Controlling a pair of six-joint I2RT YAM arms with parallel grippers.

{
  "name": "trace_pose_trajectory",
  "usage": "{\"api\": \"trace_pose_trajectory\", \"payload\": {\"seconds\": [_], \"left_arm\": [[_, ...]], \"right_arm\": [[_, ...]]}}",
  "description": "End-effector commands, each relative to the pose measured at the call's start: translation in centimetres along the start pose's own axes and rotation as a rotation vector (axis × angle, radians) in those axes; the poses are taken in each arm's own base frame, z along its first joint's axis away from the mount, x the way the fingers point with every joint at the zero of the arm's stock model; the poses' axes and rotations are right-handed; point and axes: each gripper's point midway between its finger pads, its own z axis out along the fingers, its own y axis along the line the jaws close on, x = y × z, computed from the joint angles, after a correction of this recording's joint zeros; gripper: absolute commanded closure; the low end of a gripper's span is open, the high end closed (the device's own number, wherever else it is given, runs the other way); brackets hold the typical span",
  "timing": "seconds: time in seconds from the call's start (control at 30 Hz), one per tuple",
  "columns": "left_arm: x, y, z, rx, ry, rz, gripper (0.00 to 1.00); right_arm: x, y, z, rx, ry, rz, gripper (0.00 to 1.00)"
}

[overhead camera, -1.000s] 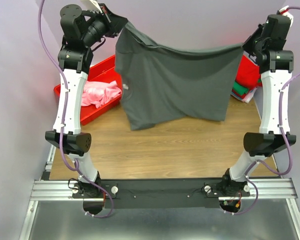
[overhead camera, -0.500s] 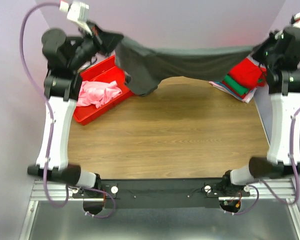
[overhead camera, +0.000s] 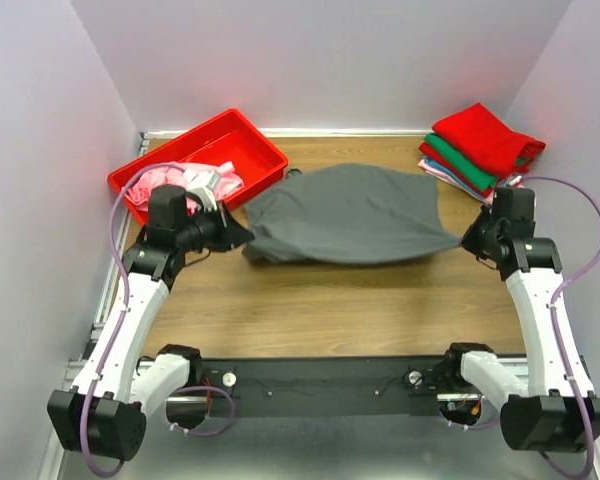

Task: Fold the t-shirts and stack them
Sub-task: Flatten the tshirt out, then fold the tshirt

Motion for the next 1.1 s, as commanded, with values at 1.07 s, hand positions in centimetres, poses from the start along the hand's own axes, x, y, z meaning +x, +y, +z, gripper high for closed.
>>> {"api": "trace_pose_trajectory", "payload": {"seconds": [1.07], "left_arm": [[7.8, 6.5, 5.8, -0.11, 0.32, -0.141, 1.0]], "right_arm": [[11.9, -6.0, 3.5, 0.361, 0.446, 0.096, 0.99]]}}
